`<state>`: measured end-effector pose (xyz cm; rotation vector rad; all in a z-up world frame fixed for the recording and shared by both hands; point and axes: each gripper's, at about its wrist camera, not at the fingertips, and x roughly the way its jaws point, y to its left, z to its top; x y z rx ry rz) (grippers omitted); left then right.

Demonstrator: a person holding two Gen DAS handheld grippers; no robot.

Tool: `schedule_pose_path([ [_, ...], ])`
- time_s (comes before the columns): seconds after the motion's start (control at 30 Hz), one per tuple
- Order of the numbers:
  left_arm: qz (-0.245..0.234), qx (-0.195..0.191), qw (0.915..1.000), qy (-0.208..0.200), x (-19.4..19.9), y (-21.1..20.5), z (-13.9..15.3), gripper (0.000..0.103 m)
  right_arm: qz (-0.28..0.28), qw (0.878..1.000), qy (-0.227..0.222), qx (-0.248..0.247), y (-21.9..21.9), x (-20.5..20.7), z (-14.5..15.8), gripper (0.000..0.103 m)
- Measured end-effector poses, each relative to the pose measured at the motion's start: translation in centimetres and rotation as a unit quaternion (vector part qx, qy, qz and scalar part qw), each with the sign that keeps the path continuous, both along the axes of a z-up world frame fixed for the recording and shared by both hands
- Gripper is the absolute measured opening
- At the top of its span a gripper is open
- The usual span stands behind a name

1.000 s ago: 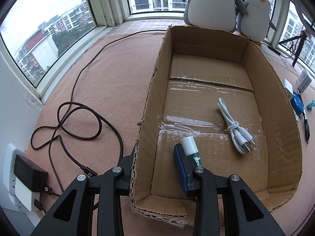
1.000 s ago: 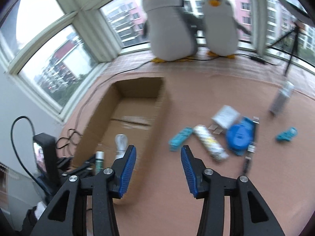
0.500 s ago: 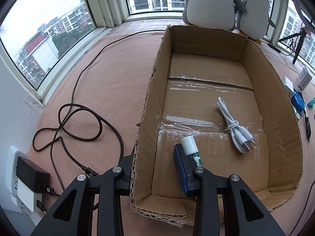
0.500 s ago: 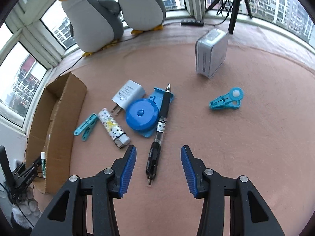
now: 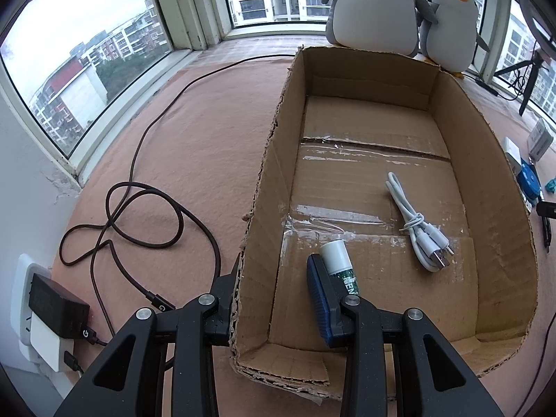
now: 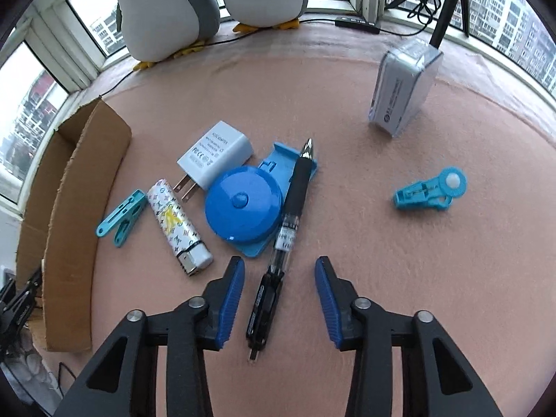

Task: Organize rigid objects
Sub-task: 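Move the right tool to the black pen and grasp it, then carry the black pen into the box and open the right tool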

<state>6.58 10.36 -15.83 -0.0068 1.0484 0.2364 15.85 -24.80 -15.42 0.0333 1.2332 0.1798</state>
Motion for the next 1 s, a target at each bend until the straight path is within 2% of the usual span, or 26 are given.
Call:
schedule_pose_path([
  [0.07, -0.002, -0.002, 1.0000, -0.001, 0.1, 0.1, 0.0, 0.036, 0.004, 1.000, 0.001, -0.024, 0.1, 0.2, -0.1, 0.023],
  [0.17, -0.006, -0.006, 1.0000, -0.003, 0.2, 0.3, 0.0, 0.036, -0.001, 0.999, 0.002, -0.034, -0.4, 0.4, -0.1, 0.014],
  [0.47, -0.017, -0.026, 0.9995, -0.010, 0.3, 0.7, 0.0, 0.036, -0.030, 0.999, 0.004, -0.037, -1.2, 1.1, -0.2, 0.011],
  [0.63, -0.019, -0.037, 0.9991, -0.012, 0.2, 0.9, -0.1, 0.036, -0.050, 0.999, 0.009, -0.017, -2.0, 0.0, -0.1, 0.011],
  [1.0, -0.018, -0.035, 0.9991, -0.014, 0.2, 0.6, -0.1, 0.036, -0.084, 0.994, 0.006, 0.065, -3.7, -3.2, 0.9, 0.011],
])
